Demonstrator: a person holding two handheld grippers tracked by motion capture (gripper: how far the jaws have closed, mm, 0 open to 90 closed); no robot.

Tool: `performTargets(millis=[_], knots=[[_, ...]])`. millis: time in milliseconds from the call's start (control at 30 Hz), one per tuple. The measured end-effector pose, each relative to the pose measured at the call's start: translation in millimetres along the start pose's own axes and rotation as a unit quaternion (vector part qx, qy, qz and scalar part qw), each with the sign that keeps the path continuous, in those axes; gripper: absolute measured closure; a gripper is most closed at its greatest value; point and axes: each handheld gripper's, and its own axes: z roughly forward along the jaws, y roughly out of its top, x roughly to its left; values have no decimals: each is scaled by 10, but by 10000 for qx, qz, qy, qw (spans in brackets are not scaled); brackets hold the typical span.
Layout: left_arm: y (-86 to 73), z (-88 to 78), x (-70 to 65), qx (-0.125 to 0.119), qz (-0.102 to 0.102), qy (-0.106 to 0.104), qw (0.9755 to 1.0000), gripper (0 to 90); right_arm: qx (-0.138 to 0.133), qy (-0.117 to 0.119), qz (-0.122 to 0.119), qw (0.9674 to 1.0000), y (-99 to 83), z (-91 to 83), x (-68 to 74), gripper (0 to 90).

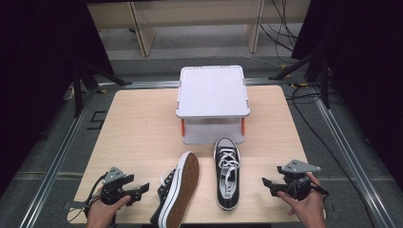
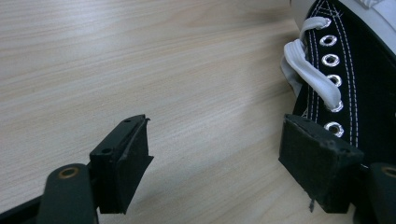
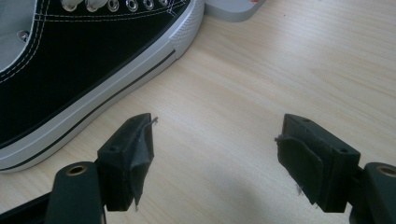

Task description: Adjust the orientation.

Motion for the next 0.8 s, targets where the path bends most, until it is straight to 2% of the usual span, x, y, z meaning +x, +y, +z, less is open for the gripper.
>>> performTargets(millis=[200,333,467,567,633,667,700,800], knots=[[0,3,-11,27,38,-35,10000,233,-17,27,24,10000,-2,1,2,273],[4,-1,-24,-6,-166,-300,9994,232,-6,6,10,10000,3,0,-2,273],[15,-24,-27,-36,-232,-398,9989,232,-24,54,26,10000,-2,-1,4,273],[43,-60,-48,-174,-301,-482,9982,242,17,-10,4,10000,1,1,-3,273],[47,-66,-70,-142,-295,-541,9980,251,-36,-62,4,10000,-9,-3,-7,275],[47,-60,-97,-122,-343,-591,9976,257,-90,-28,88,9999,-14,12,-8,275],[49,-50,-100,-86,-295,-665,9973,272,-99,-28,49,9999,-16,25,-29,275],[49,-36,-148,-81,-472,-979,9940,292,-46,-78,66,9999,-16,-9,-24,281]])
